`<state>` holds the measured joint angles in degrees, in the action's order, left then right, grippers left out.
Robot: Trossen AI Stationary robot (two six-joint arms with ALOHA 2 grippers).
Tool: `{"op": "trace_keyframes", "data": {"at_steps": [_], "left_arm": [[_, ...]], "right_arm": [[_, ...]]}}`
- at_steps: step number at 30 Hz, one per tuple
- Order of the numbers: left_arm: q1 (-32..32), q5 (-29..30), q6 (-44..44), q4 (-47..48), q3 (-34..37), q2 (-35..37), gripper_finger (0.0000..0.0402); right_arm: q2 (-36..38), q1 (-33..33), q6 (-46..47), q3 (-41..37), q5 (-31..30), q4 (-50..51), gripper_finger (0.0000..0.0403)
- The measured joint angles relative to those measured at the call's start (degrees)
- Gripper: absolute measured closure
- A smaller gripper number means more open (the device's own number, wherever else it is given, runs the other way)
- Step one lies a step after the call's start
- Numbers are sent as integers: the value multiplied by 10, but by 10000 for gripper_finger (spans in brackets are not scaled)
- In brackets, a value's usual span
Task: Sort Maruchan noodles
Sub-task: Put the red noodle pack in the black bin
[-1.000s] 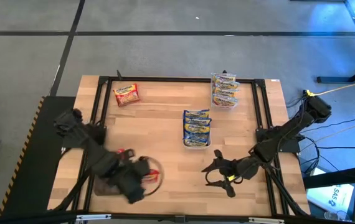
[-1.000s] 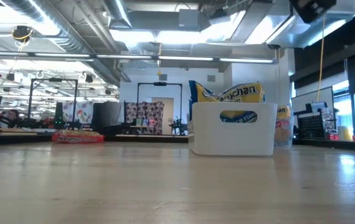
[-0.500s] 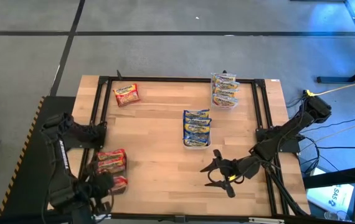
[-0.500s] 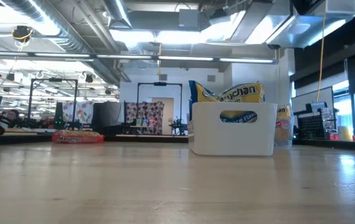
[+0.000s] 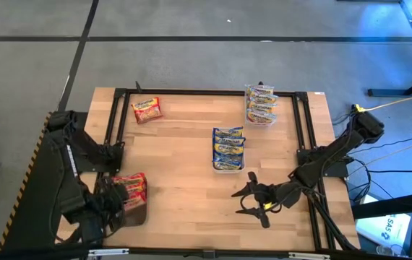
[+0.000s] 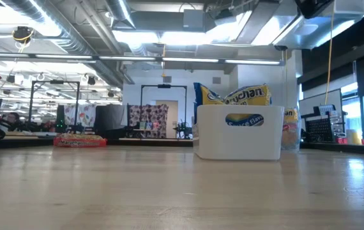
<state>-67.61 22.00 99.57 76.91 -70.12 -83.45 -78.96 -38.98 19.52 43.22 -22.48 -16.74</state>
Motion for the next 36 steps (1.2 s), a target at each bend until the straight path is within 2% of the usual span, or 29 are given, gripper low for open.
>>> {"op": "trace_keyframes", "data": {"at_steps": [5, 26, 31, 36], "left_arm": [[0, -1, 2, -38, 58, 10, 366], [0, 2, -11, -183, 185, 10, 360], [0, 1, -12, -179, 194, 10, 340], [0, -15, -12, -178, 194, 9, 298]], "right_arm": [[-11, 1, 2, 0, -11, -2, 170], [-45, 5, 17, 0, -9, -15, 170], [-45, 5, 17, 0, -9, -16, 170], [-45, 5, 17, 0, -9, -16, 170]]}}
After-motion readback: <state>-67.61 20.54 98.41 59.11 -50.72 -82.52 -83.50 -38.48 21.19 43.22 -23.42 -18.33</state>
